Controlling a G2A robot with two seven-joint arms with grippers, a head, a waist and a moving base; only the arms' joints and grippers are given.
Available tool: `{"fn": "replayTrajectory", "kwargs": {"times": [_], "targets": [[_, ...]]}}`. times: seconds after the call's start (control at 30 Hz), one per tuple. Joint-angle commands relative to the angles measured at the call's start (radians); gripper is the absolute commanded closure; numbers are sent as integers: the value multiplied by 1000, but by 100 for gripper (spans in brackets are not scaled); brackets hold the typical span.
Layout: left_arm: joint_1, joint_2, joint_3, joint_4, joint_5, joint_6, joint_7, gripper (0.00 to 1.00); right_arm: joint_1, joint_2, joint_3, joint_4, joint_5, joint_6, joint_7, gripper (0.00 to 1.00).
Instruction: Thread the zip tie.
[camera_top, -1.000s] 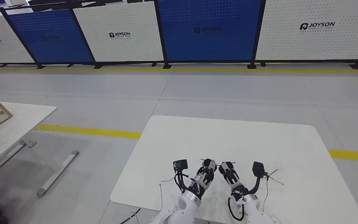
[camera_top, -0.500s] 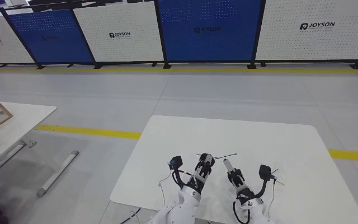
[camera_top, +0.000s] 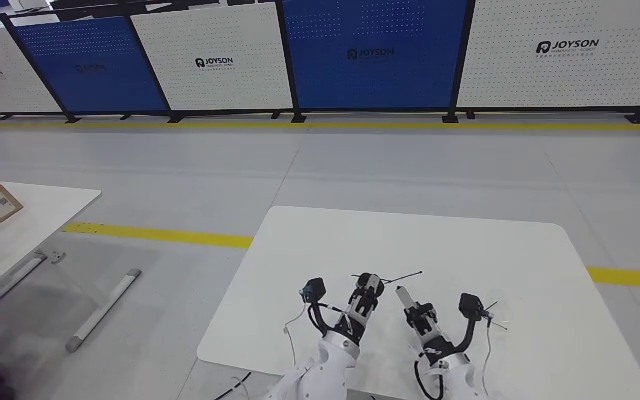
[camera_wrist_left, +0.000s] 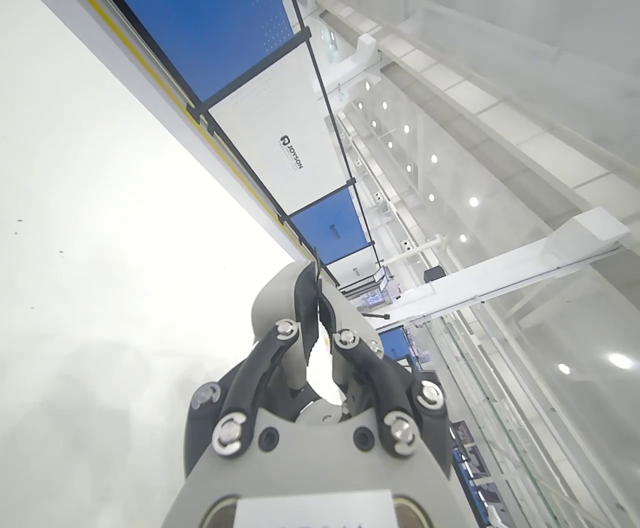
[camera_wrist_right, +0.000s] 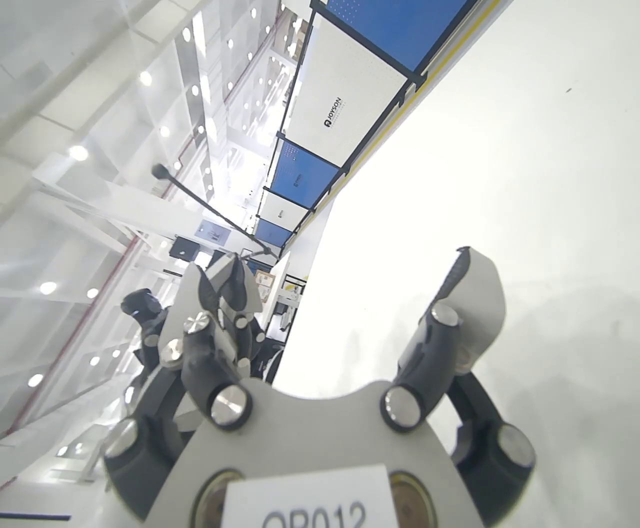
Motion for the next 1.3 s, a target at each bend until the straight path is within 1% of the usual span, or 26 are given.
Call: {"fn": "replayTrajectory", "kwargs": {"times": [0.0,0.07,0.1,0.17,0.2,1.07,1.2,1.27], "targets": [[4,-2,-9,-9,-38,-4,12,100,5,3,2,1,-44,4,11,0],[8,-3,-24,-21,-79,-7,14,100,9,7,4,1,-93,7,29,0],[12,-5,-31,-29,-115,-10,18,100,14,11,3,1,-145,13,44,0],[16,-7,-46,-41,-198,-12,-3,100,19,14,-4,0,-234,46,52,0],[16,-6,-55,-45,-226,-11,-19,100,18,12,-15,-5,-251,66,33,0],[16,-6,-55,-45,-226,-11,-19,100,20,12,-15,0,-253,68,34,0],[16,-6,-55,-45,-226,-11,-19,100,41,10,-27,12,-290,110,39,0],[16,-6,-55,-45,-226,-11,-19,100,56,10,-40,17,-327,123,54,0]]}}
